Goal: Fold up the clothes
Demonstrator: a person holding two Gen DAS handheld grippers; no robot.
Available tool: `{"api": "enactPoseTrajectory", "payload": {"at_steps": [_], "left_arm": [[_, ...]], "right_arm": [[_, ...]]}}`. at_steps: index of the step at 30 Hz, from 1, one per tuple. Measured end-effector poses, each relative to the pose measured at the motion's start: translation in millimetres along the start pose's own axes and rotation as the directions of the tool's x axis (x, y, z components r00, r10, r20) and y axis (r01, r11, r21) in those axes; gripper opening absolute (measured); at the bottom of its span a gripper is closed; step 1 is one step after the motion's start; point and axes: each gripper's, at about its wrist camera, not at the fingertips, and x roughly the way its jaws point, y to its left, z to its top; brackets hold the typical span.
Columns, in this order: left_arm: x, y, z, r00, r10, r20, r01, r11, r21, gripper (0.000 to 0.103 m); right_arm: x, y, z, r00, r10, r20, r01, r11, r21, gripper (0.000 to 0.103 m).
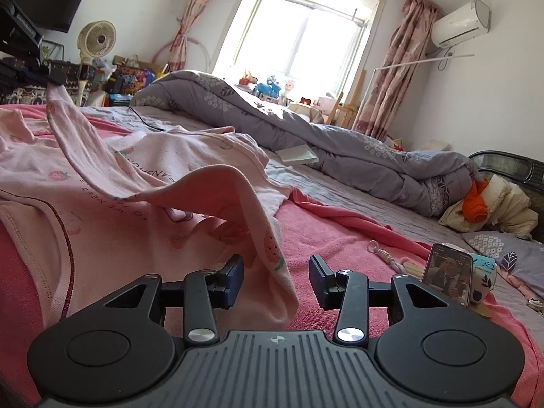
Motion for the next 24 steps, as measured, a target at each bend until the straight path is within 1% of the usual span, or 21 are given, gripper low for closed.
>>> {"api": "enactPoseTrajectory", "payload": {"at_steps": [2,3,5,6,7,8,9,10,11,12,14,15,17,18,19,21,22,23,24], "left_arm": [[-9.6,8.2,5.5,0.999,0.049,0.025,-0.049,0.999,0.016,0.003],[-9.6,13.8,3.5,0.997,0.075,0.012,-0.075,0.997,0.016,0.003],[-4.0,22.0,-6.8,0.996,0.057,-0.076,-0.058,0.998,-0.003,0.003],[-1.1,26.1,-11.9,0.992,0.047,-0.119,-0.049,0.999,-0.014,0.007],[2.8,26.5,-17.4,0.986,0.047,-0.158,-0.05,0.999,-0.018,0.02],[7.5,25.2,-26.6,0.976,0.054,-0.209,-0.057,0.998,-0.005,0.032],[11.4,22.8,-32.4,0.969,0.065,-0.238,-0.064,0.998,0.011,0.056],[17.6,19.5,-39.3,0.959,0.089,-0.269,-0.084,0.996,0.032,0.073],[20.8,18.5,-43.3,0.955,0.101,-0.279,-0.093,0.995,0.042,0.076],[26.7,17.5,-47.0,0.953,0.1,-0.286,-0.092,0.995,0.041,0.076],[36.8,21.2,-49.3,0.954,0.077,-0.289,-0.08,0.997,0.002,0.076],[43.2,23.8,-50.1,0.955,0.05,-0.291,-0.062,0.998,-0.031,0.075],[53.9,21.6,-50.2,0.956,0.001,-0.292,-0.018,0.998,-0.056,0.074],[59.2,20.5,-50.3,0.956,-0.024,-0.292,0.004,0.998,-0.068,0.07],[64.5,19.4,-50.3,0.955,-0.048,-0.292,0.026,0.996,-0.08,0.06],[68.6,15.2,-52.5,0.953,-0.085,-0.291,0.06,0.994,-0.092,0.053],[69.9,12.9,-53.8,0.953,-0.106,-0.285,0.081,0.992,-0.098,0.045],[69.6,11.5,-54.9,0.955,-0.109,-0.275,0.086,0.992,-0.096,0.039],[69.9,11.1,-55.9,0.958,-0.096,-0.27,0.074,0.993,-0.093,0.03]], "right_arm": [[1.3,-0.2,0.0,1.0,0.005,-0.002,-0.005,1.0,-0.001,0.044],[2.6,0.9,-0.4,1.0,0.005,-0.005,-0.005,1.0,-0.006,0.044],[5.1,3.1,-1.3,1.0,0.004,-0.011,-0.005,1.0,-0.017,0.044],[5.5,3.8,-1.4,1.0,0.006,-0.012,-0.006,1.0,-0.017,0.044],[5.9,4.4,-1.6,1.0,0.007,-0.013,-0.007,1.0,-0.017,0.044],[6.3,5.0,-1.7,1.0,0.008,-0.014,-0.008,1.0,-0.018,0.044],[6.8,5.6,-1.9,1.0,0.009,-0.015,-0.009,1.0,-0.018,0.044],[7.2,6.2,-2.0,1.0,0.01,-0.016,-0.011,1.0,-0.018,0.045],[7.6,6.9,-2.1,1.0,0.012,-0.017,-0.012,1.0,-0.019,0.045],[8.0,7.5,-2.3,1.0,0.013,-0.018,-0.013,1.0,-0.019,0.047],[8.9,8.7,-2.6,1.0,0.015,-0.02,-0.015,1.0,-0.019,0.047],[9.3,9.4,-2.7,1.0,0.016,-0.021,-0.017,1.0,-0.02,0.047],[10.1,10.6,-3.0,1.0,0.019,-0.023,-0.019,1.0,-0.02,0.048],[10.5,11.2,-3.1,1.0,0.02,-0.024,-0.02,1.0,-0.02,0.048],[11.0,11.8,-3.2,0.999,0.021,-0.025,-0.022,1.0,-0.021,0.048],[11.7,12.8,-3.5,0.999,0.023,-0.026,-0.023,1.0,-0.021,0.049],[11.9,12.7,-3.7,0.999,0.022,-0.026,-0.023,1.0,-0.02,0.049],[12.1,12.6,-3.8,0.999,0.022,-0.026,-0.023,1.0,-0.019,0.049],[12.3,12.5,-4.0,0.999,0.022,-0.026,-0.022,1.0,-0.018,0.049]]}}
